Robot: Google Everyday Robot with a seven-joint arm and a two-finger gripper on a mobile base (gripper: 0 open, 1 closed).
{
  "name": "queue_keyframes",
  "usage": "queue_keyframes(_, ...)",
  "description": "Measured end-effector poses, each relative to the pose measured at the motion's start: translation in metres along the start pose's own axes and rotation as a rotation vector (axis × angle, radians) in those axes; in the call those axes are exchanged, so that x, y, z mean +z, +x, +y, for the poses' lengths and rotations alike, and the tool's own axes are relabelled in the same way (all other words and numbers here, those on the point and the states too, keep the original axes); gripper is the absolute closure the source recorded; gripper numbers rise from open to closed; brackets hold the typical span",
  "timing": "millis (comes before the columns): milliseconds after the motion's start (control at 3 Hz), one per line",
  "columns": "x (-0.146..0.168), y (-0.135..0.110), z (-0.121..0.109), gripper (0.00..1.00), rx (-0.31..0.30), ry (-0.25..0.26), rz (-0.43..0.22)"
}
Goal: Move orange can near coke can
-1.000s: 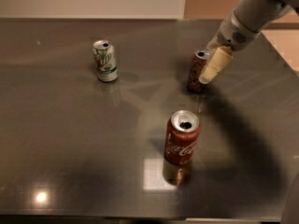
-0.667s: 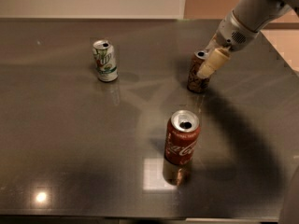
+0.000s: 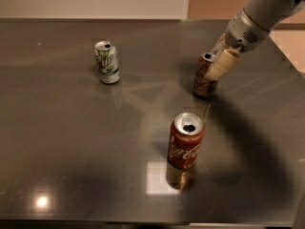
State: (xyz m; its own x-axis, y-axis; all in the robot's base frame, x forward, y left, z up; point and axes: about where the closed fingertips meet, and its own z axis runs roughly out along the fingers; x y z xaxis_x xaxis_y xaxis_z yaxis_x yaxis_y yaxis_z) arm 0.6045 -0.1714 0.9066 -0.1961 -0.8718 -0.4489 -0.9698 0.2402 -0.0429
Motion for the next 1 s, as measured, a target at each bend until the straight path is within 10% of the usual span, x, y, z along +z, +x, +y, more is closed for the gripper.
queue_keyframes(1000,-0.017,0.020,0.104,1.00,-0.207,-0.115,0.040)
